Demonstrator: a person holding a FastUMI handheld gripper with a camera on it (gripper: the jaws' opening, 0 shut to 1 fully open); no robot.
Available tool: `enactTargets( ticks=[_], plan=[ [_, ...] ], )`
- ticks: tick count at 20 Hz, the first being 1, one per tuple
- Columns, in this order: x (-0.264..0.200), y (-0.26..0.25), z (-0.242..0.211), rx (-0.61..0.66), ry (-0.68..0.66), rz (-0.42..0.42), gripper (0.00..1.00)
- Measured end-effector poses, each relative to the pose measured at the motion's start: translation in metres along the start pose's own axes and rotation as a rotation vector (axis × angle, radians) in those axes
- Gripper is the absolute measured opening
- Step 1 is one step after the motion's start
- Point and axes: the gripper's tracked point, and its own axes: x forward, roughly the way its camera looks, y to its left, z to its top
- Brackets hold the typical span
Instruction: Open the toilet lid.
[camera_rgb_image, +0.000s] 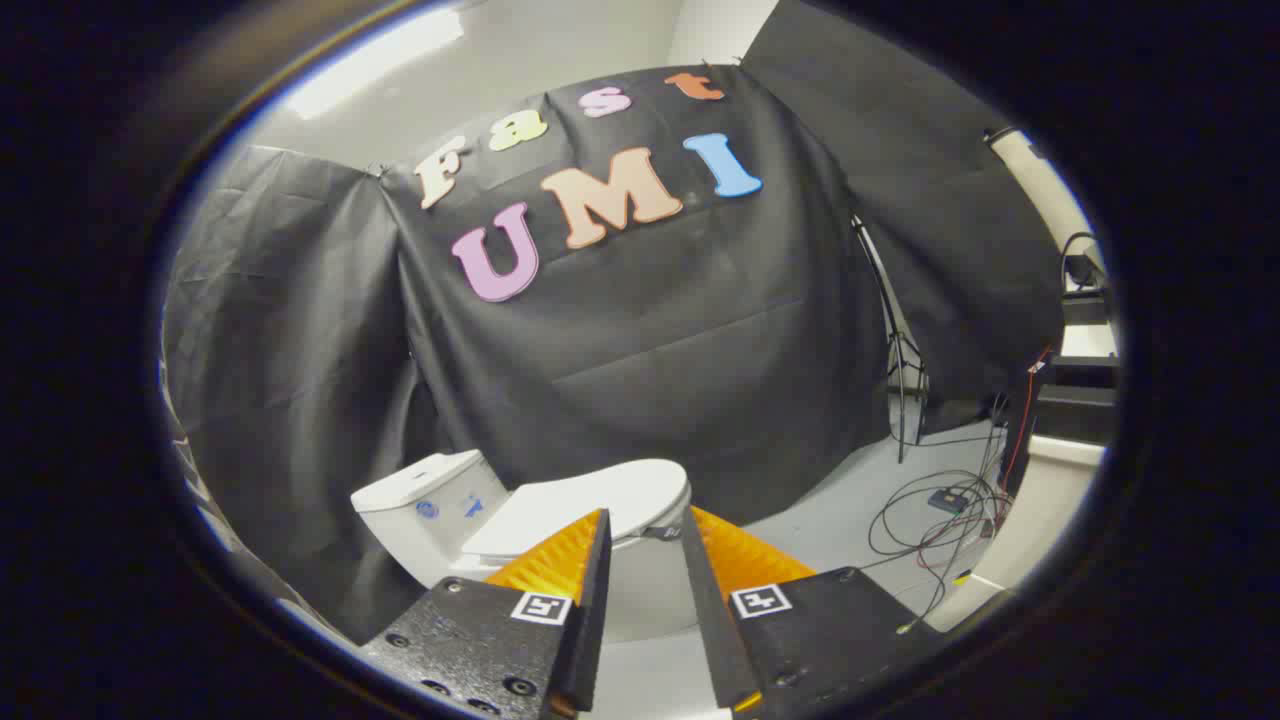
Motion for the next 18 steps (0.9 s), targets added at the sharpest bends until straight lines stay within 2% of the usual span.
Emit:
enactTargets(
  ticks=[7, 18],
  plan=[
    [0.011, 0.001, -0.01, -0.003, 0.067, 0.005, 0.42],
    [0.013, -0.002, -0.01, 0.007, 0.075, -0.021, 0.41]
  ],
)
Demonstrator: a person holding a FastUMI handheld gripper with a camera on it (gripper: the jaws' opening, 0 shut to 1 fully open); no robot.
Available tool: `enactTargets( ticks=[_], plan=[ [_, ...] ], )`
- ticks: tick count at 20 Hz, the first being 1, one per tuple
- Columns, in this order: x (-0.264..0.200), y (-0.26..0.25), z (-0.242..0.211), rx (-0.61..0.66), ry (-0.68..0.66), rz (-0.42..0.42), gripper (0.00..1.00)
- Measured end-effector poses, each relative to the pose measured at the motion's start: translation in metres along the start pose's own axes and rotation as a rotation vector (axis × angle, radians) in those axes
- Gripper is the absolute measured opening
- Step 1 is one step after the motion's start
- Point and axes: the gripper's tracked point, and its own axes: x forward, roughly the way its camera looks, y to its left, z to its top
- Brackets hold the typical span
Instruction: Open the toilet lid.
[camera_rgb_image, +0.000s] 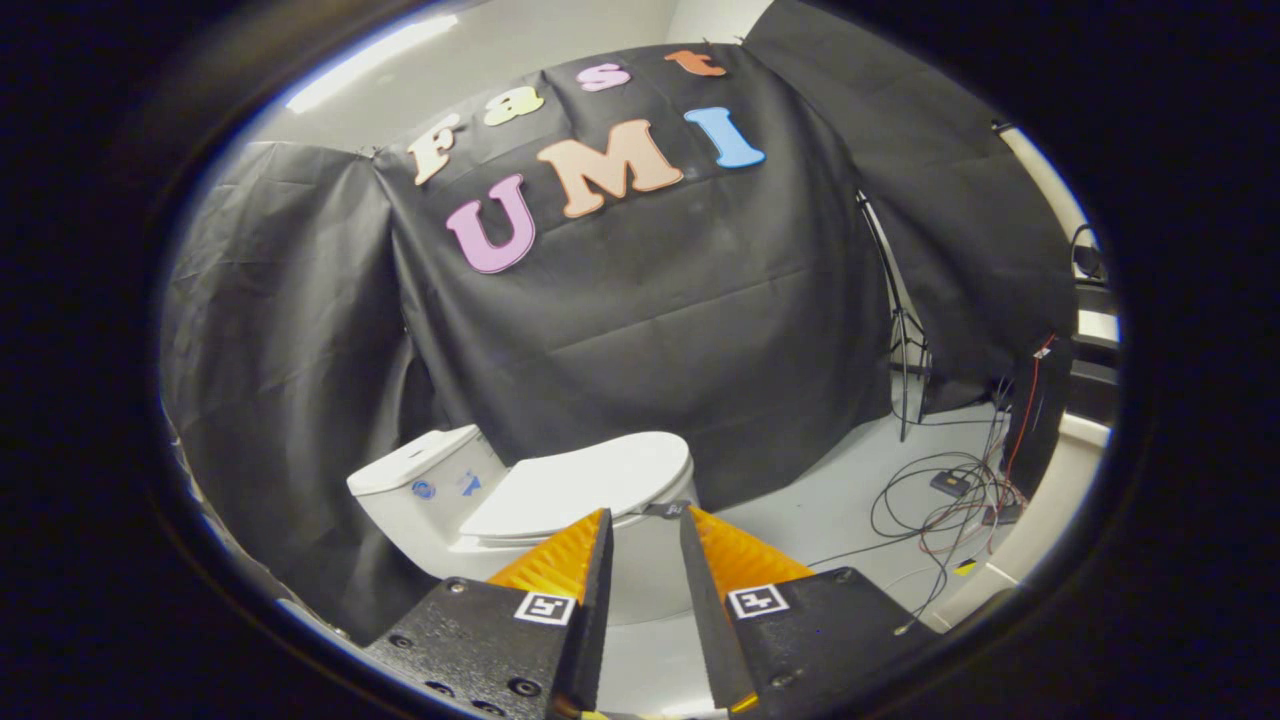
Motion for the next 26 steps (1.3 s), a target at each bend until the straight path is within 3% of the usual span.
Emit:
enactTargets(
  ticks=[5, 9, 19, 26],
  plan=[
    [0.025, -0.007, 0.016, 0.083, -0.031, -0.06, 0.44],
    [0.071, -0.007, 0.035, 0.31, -0.159, -0.056, 0.47],
    [0.186, -0.004, -0.033, 0.796, -0.104, 0.007, 0.48],
    [0.245, -0.015, -0.066, 0.996, -0.05, -0.016, 0.48]
  ],
)
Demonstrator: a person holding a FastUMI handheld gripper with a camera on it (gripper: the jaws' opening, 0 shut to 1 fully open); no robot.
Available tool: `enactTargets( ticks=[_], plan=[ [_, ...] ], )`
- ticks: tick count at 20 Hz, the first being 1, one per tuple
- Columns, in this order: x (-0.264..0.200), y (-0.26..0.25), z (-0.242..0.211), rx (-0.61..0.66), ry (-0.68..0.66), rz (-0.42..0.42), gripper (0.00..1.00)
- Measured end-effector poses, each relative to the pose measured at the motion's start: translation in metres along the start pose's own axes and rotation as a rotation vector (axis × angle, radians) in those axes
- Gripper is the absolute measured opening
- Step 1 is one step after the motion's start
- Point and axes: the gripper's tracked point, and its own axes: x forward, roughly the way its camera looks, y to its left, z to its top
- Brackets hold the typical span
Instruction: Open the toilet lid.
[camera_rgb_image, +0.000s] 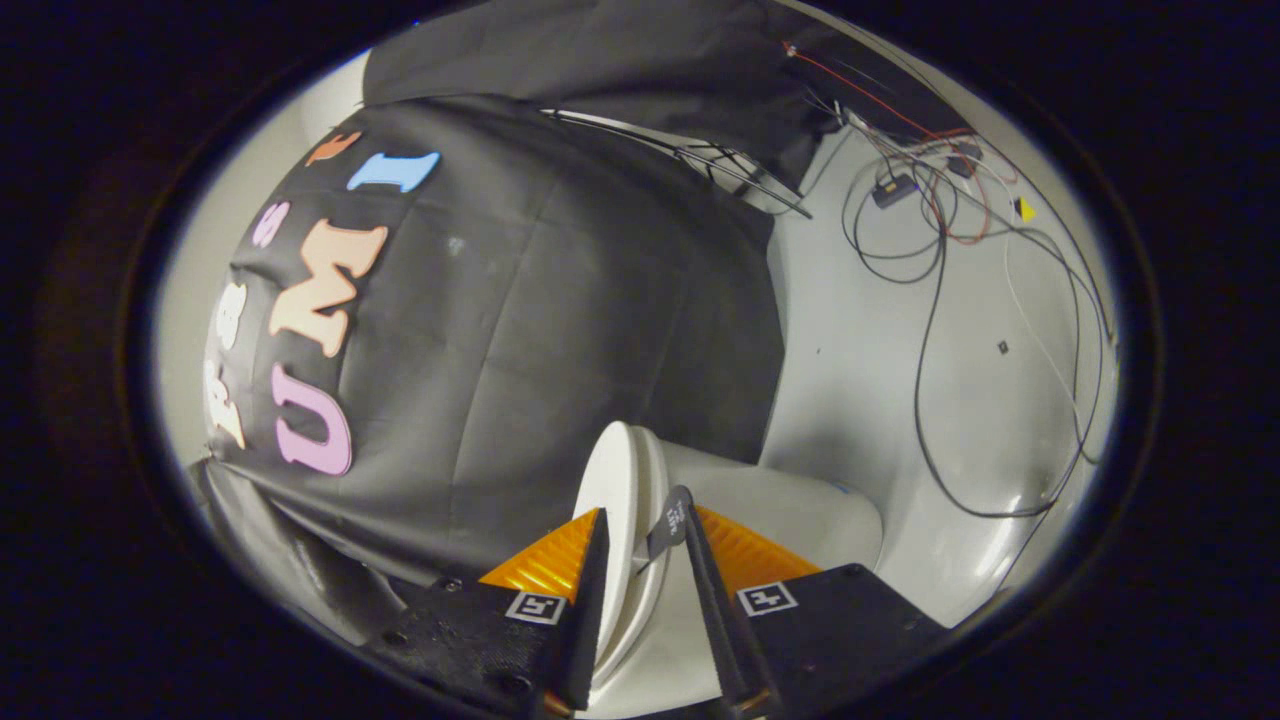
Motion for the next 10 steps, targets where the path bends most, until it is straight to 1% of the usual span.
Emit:
enactTargets(
  ticks=[3, 7, 9, 10],
  plan=[
    [0.016, -0.012, -0.002, 0.053, 0.03, 0.0, 0.48],
    [0.036, -0.015, -0.005, 0.113, 0.074, 0.019, 0.47],
    [0.045, -0.009, -0.007, 0.142, 0.092, 0.056, 0.46],
    [0.046, -0.005, -0.007, 0.151, 0.093, 0.09, 0.45]
  ],
)
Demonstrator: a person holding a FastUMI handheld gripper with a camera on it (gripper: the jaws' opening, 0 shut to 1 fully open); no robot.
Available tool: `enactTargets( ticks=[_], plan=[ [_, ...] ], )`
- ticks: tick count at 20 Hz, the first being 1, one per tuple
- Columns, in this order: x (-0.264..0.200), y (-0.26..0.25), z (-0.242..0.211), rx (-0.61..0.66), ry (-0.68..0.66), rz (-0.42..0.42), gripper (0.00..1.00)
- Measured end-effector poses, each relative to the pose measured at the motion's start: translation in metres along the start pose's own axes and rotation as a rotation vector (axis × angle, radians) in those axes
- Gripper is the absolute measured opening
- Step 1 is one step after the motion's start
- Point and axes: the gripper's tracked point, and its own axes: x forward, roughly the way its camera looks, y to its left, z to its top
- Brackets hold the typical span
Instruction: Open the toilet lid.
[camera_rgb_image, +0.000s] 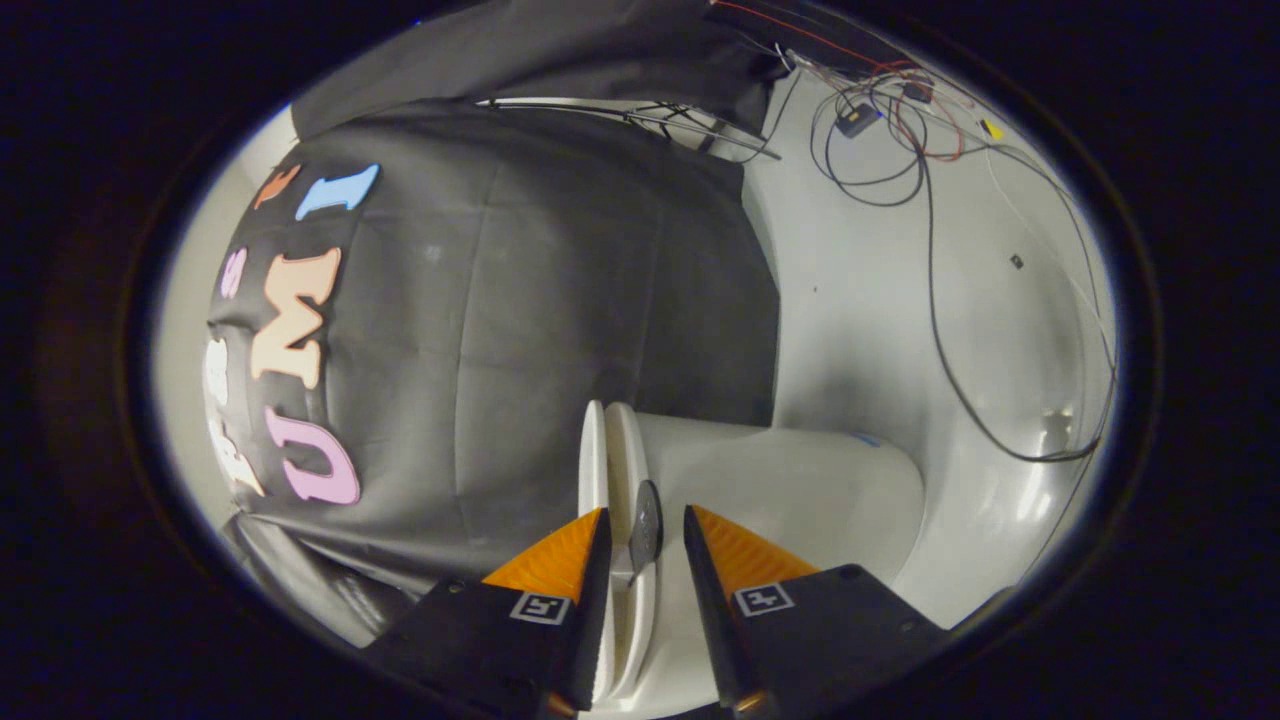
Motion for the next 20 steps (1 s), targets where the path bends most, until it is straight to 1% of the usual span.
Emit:
enactTargets(
  ticks=[1, 2, 4, 5, 6, 8, 10, 13, 17, 20],
  plan=[
    [0.002, 0.005, 0.0, 0.008, 0.0, 0.034, 0.44],
    [0.006, 0.006, 0.0, 0.016, 0.002, 0.037, 0.4],
    [0.011, 0.003, -0.003, 0.043, -0.001, 0.014, 0.32],
    [0.012, 0.001, -0.002, 0.065, -0.004, 0.003, 0.23],
    [0.013, 0.004, -0.002, 0.085, -0.008, 0.012, 0.14],
    [0.012, 0.009, -0.005, 0.089, -0.012, 0.023, 0.08],
    [0.008, 0.018, -0.006, 0.064, -0.005, 0.063, 0.06],
    [0.005, 0.048, -0.006, 0.011, 0.005, 0.131, 0.07],
    [-0.002, 0.089, -0.014, -0.126, -0.01, 0.148, 0.07],
    [-0.01, 0.132, -0.027, -0.234, -0.011, 0.193, 0.07]
  ],
)
